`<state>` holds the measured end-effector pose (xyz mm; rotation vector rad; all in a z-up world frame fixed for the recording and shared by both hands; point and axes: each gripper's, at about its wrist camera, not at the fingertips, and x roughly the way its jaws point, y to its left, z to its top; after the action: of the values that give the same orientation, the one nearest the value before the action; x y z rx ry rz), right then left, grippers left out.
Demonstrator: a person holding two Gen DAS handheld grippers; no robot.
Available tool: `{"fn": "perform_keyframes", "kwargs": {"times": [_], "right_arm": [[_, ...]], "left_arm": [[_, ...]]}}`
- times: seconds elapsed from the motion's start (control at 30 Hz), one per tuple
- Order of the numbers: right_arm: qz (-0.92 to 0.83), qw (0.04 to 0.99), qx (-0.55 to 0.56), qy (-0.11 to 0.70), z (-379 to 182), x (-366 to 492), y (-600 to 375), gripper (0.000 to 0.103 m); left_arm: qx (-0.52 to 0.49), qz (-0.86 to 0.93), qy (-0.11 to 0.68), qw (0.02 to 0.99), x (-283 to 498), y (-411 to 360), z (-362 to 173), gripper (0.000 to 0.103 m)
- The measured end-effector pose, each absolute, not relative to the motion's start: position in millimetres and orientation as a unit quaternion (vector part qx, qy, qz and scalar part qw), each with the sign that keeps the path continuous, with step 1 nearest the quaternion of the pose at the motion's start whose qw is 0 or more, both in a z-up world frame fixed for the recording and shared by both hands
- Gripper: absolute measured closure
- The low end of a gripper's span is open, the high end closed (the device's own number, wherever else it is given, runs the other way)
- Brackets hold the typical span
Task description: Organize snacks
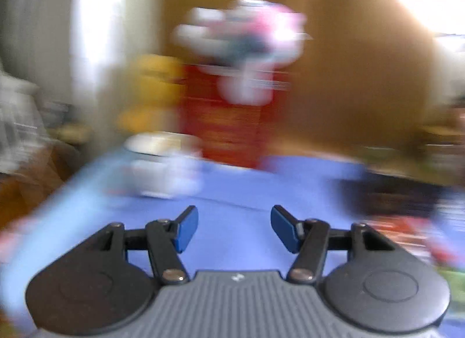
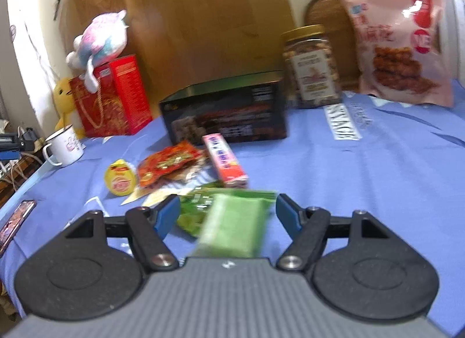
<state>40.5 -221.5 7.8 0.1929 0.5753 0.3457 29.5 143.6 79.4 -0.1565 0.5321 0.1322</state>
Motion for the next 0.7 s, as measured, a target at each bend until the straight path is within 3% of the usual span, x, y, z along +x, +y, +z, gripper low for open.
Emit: {"fn": "perform_keyframes", "kwargs": {"times": [0.17, 0.5, 0.6, 0.67, 0.7], "right_arm": [[0.192, 0.931, 0.093, 0.295, 8.7, 33.9, -243.7, 0.028], [0.251, 0.913, 0.01, 0.323, -5.5, 22.5, -219.4, 0.03], [0.248, 0.918, -0.028, 0.307, -12.6, 17.6, -207.6, 0.044], [0.219, 0.928, -0.057, 0.296, -10.5, 13.7, -203.1, 0.066], [0.214, 0.93, -0.059, 0.293, -9.2, 13.1, -204.7, 0.066]], "left_arm": [[-0.159, -0.213, 0.306, 0.914, 41.5, 74.5, 65.4, 0.05], [-0.152, -0.31, 0.432, 0.833, 76.4, -28.7, -3.6, 0.05], [-0.147, -0.314, 0.435, 0.831, 76.6, -41.1, -13.1, 0.057], [-0.122, -0.295, 0.434, 0.842, 74.2, -43.9, -9.6, 0.072], [-0.128, -0.298, 0.436, 0.84, 73.0, -40.3, -8.1, 0.073]]}}
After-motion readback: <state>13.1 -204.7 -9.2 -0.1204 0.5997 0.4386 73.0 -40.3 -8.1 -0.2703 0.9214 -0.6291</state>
